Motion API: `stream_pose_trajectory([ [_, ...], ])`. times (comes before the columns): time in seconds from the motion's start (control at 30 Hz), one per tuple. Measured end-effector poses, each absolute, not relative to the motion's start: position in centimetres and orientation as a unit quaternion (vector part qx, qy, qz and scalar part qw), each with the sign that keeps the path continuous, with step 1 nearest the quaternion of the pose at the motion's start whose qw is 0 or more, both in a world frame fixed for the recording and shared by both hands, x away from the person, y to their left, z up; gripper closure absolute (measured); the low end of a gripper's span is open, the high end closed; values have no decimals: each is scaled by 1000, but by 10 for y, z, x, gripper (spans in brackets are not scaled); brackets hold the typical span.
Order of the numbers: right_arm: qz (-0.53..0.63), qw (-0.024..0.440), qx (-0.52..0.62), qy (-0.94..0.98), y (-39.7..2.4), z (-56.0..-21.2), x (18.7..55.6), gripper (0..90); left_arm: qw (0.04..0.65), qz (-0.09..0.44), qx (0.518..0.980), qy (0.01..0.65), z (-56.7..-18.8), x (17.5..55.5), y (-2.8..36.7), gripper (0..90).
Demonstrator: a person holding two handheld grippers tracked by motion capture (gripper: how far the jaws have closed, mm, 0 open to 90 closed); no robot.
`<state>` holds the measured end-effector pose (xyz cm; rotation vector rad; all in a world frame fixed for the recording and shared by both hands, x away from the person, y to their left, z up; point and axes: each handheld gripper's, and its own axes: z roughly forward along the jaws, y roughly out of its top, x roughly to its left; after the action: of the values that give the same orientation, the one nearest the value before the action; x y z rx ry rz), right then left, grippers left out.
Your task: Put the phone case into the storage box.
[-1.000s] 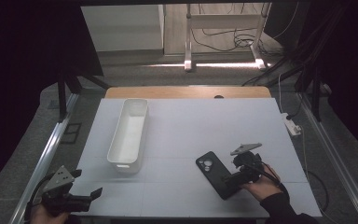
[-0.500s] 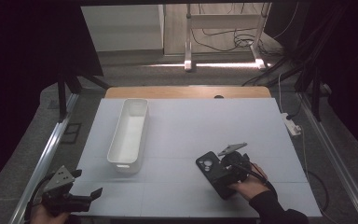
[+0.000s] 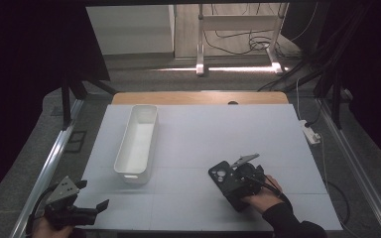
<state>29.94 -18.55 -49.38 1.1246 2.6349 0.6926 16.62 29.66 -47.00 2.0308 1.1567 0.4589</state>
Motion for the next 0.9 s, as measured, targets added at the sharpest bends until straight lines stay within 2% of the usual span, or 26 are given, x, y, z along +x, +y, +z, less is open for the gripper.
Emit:
stream_pose_trajectory([
  [0.47,192,101,370,903,-183,-517,304,0,378,178,787,455,-470,166,298,16],
  [0.7,184,98,379,902,-182,-517,305,0,377,181,786,455,-469,165,298,18],
  [0.8,177,91,379,904,-181,-512,304,107,378,179,787,454,-469,165,298,18],
  [0.9,172,92,384,902,-181,-511,304,127,377,177,789,452,-470,165,298,17],
])
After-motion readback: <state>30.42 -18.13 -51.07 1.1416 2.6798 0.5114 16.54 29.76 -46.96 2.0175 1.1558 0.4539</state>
